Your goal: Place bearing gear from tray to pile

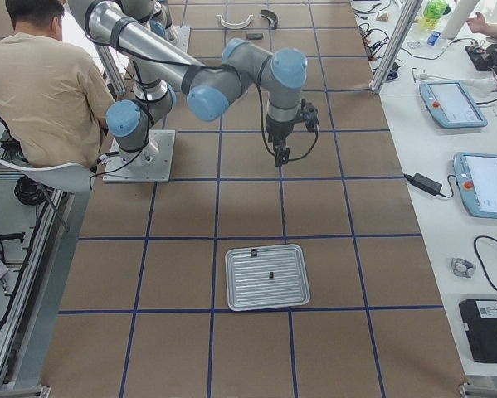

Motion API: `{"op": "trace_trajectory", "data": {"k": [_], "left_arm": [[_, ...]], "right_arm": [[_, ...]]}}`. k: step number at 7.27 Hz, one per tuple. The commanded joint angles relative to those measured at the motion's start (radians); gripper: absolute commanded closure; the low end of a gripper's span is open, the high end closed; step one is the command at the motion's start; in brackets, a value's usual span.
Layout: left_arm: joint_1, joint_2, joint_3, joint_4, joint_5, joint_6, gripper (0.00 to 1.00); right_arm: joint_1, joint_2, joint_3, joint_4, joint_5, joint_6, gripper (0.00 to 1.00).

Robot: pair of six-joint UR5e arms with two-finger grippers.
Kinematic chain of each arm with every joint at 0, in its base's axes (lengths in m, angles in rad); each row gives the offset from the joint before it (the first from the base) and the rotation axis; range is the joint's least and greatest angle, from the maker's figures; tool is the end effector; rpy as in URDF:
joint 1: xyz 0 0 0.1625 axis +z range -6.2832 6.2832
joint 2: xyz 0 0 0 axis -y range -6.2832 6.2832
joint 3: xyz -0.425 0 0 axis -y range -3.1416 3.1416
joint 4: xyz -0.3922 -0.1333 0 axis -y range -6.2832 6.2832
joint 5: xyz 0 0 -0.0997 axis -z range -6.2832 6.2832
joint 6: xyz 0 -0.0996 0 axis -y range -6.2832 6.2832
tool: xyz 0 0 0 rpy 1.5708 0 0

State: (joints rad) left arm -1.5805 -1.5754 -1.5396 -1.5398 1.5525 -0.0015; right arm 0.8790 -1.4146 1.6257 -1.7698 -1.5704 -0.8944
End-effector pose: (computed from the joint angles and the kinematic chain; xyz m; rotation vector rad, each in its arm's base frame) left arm -0.1400 -0.4979 0.5042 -0.0136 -3.1217 0.0898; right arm -0.2470 -0.5071 0.3993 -0.3168 3.1166 0.0128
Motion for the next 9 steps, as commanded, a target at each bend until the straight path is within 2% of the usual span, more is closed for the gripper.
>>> {"op": "trace_trajectory", "data": {"k": [1, 3, 4, 5, 9], "left_arm": [[-0.001, 0.002, 0.001, 0.0, 0.0, 0.0, 0.0], [0.004, 0.003, 0.001, 0.001, 0.0, 0.0, 0.0], [0.004, 0.002, 0.002, 0.004, -0.002, 0.0, 0.0], [0.002, 0.003, 0.003, 0.004, -0.002, 0.0, 0.0], [0.002, 0.002, 0.001, 0.009, 0.0, 0.0, 0.0]], "right_arm": [[-0.144, 0.144, 0.008, -0.202, 0.003, -0.182, 0.0], [-0.236, 0.288, -0.004, -0.415, 0.006, -0.181, 0.0], [-0.265, 0.336, -0.006, -0.428, 0.006, -0.182, 0.0], [-0.267, 0.37, -0.006, -0.489, 0.004, -0.184, 0.0], [-0.267, 0.456, -0.073, -0.501, 0.018, -0.076, 0.0]]}}
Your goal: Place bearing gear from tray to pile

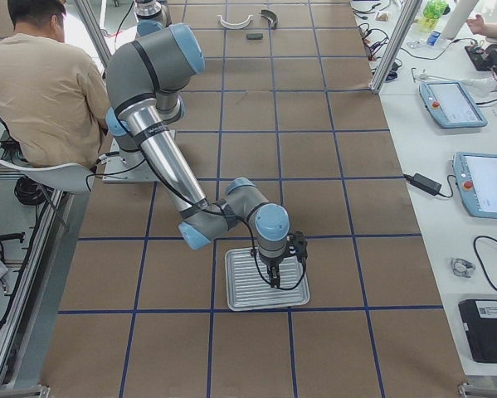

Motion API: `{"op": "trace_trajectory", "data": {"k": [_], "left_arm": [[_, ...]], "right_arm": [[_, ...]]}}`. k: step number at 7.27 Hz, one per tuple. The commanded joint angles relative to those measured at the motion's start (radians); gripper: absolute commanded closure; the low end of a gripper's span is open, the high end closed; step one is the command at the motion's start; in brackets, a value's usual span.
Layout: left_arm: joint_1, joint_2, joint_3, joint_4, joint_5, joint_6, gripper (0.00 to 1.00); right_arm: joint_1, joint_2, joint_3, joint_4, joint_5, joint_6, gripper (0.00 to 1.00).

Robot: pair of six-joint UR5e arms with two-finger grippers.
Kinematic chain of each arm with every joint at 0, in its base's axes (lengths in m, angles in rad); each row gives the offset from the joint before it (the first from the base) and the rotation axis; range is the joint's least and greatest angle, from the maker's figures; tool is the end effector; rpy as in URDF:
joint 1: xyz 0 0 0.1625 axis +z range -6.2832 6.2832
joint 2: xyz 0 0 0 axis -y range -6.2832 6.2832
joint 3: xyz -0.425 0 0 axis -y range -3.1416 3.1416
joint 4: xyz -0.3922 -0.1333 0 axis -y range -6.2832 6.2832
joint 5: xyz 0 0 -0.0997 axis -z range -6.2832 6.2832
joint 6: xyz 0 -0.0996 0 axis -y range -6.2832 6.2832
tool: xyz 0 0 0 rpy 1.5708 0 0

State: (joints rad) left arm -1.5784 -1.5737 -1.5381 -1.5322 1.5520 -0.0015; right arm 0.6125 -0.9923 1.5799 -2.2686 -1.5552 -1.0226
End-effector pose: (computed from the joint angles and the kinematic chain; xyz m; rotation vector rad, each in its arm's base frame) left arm -0.1390 -0.4985 0.5066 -0.0105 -3.1207 0.1066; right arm -0.4697 -0.4949 0.2129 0.0996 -3.0543 0.1124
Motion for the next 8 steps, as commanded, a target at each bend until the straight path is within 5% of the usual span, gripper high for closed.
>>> {"op": "trace_trajectory", "data": {"k": [1, 3, 8], "left_arm": [[0.0, 0.0, -0.001, 0.001, -0.001, 0.0, 0.0], [0.001, 0.0, -0.001, 0.001, -0.001, 0.0, 0.0], [0.0, 0.0, -0.001, 0.001, -0.001, 0.0, 0.0]], "right_arm": [[0.0, 0.05, -0.037, -0.002, -0.008, 0.076, 0.01], [0.0, 0.054, -0.029, 0.01, -0.002, 0.076, 0.18], [0.0, 0.067, -0.031, 0.014, -0.005, 0.07, 0.34]]}}
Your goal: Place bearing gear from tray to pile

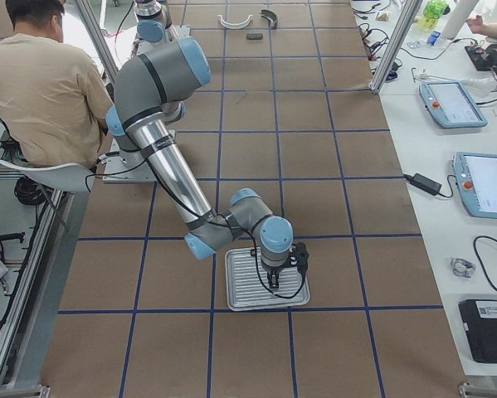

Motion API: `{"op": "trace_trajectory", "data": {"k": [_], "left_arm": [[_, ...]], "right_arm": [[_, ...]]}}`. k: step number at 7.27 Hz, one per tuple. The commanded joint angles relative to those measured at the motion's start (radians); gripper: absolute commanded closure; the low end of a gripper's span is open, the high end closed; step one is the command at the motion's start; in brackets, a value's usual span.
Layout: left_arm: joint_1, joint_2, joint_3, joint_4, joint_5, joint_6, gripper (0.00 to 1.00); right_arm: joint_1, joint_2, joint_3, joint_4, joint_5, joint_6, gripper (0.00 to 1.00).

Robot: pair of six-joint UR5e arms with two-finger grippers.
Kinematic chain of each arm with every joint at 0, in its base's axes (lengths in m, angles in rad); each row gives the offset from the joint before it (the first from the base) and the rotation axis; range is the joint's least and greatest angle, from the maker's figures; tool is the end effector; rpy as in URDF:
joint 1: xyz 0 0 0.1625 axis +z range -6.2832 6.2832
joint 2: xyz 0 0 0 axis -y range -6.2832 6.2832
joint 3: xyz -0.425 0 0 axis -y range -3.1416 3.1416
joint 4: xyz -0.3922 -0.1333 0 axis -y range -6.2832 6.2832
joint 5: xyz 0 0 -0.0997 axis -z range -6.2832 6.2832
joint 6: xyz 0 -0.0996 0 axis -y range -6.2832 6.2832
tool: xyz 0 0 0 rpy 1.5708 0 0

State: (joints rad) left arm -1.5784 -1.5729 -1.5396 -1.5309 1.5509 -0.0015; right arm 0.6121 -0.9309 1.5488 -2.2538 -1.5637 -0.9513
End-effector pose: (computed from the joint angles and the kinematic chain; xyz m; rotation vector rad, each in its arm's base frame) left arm -0.1391 -0.4982 0.5064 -0.0106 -3.1195 0.1075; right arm -0.4791 -0.5001 0.1833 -0.0111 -3.0918 0.0671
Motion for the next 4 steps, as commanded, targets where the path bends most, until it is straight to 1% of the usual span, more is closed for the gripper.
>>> {"op": "trace_trajectory", "data": {"k": [1, 3, 4], "left_arm": [[0.0, -0.001, 0.001, 0.0, 0.0, 0.0, 0.0], [0.0, -0.001, -0.001, 0.0, 0.0, 0.0, 0.0], [0.0, -0.001, -0.001, 0.0, 0.0, 0.0, 0.0]], "right_arm": [[0.0, 0.01, -0.004, -0.001, 0.004, -0.001, 0.43], [0.0, 0.009, -0.003, 0.0, 0.004, -0.006, 0.59], [0.0, 0.009, 0.004, 0.006, 0.001, -0.007, 0.76]]}}
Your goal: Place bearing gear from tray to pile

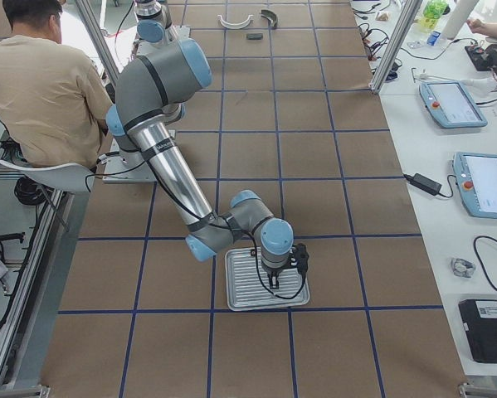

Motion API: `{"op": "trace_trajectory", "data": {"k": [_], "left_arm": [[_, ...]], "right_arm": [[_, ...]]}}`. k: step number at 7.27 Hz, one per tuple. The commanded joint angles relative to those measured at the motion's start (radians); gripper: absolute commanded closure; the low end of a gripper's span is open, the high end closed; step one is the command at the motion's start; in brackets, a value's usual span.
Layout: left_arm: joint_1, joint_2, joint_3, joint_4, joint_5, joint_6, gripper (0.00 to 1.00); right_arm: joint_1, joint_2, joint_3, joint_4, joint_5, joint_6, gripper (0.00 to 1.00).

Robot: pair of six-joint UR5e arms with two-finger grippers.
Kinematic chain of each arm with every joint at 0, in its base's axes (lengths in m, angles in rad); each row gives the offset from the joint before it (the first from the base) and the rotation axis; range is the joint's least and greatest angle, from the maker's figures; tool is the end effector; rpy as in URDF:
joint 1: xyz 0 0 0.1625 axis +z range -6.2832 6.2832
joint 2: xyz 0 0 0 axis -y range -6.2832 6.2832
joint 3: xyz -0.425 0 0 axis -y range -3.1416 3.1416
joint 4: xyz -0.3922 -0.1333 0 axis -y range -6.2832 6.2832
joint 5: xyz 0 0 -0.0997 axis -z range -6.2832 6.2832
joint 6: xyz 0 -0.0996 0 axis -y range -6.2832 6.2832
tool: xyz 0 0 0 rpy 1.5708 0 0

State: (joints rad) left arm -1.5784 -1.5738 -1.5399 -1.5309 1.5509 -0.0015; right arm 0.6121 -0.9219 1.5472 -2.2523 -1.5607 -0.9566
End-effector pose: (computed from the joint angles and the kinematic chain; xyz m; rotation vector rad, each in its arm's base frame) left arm -0.1391 -0.4985 0.5058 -0.0106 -3.1196 0.1056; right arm -0.4793 -0.5006 0.1777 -0.0028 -3.1008 0.0630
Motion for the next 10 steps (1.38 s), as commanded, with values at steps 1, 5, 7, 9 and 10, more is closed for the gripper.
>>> {"op": "trace_trajectory", "data": {"k": [1, 5, 7, 9, 10], "left_arm": [[0.0, 0.0, 0.0, 0.0, 0.0, 0.0, 0.0], [-0.002, 0.001, 0.0, 0.0, 0.0, -0.002, 0.0], [-0.002, 0.002, 0.0, 0.0, 0.0, -0.002, 0.0], [-0.002, 0.002, 0.0, 0.0, 0.0, -0.002, 0.0], [-0.002, 0.002, 0.0, 0.0, 0.0, 0.0, 0.0]], "right_arm": [[0.0, -0.005, 0.004, 0.008, -0.005, -0.005, 0.84], [0.015, -0.101, 0.011, 0.083, 0.005, -0.041, 0.94], [0.146, -0.162, 0.022, 0.1, 0.011, 0.036, 0.95], [0.303, -0.198, 0.071, 0.102, 0.013, 0.279, 0.96], [0.401, -0.219, 0.103, 0.099, 0.013, 0.388, 0.98]]}}
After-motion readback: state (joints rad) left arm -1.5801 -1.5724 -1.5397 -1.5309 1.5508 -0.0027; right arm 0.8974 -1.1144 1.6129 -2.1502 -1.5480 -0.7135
